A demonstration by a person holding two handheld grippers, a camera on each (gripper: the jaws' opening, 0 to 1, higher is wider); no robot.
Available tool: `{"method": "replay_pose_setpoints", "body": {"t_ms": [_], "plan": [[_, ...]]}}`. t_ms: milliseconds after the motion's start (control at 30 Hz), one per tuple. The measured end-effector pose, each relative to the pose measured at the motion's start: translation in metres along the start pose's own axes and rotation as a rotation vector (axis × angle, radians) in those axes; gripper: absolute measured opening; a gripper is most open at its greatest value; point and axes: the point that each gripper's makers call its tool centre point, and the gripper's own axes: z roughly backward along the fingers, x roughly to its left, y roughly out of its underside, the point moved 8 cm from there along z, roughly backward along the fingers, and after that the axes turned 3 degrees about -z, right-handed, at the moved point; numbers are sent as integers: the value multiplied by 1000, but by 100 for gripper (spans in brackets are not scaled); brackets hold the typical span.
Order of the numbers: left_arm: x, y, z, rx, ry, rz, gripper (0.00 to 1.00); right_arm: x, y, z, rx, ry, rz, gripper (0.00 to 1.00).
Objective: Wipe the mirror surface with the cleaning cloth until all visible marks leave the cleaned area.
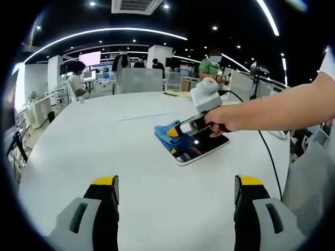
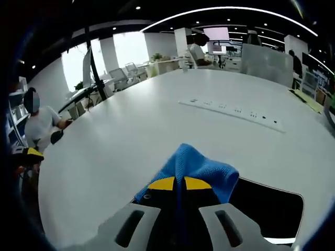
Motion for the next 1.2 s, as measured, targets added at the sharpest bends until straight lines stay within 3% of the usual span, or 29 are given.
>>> {"method": "replay_pose_setpoints", "body": {"t_ms": [1200], "plan": [[-4, -10, -2, -29, 26, -30, 92, 29, 24, 30, -10, 6, -10, 0]]}}
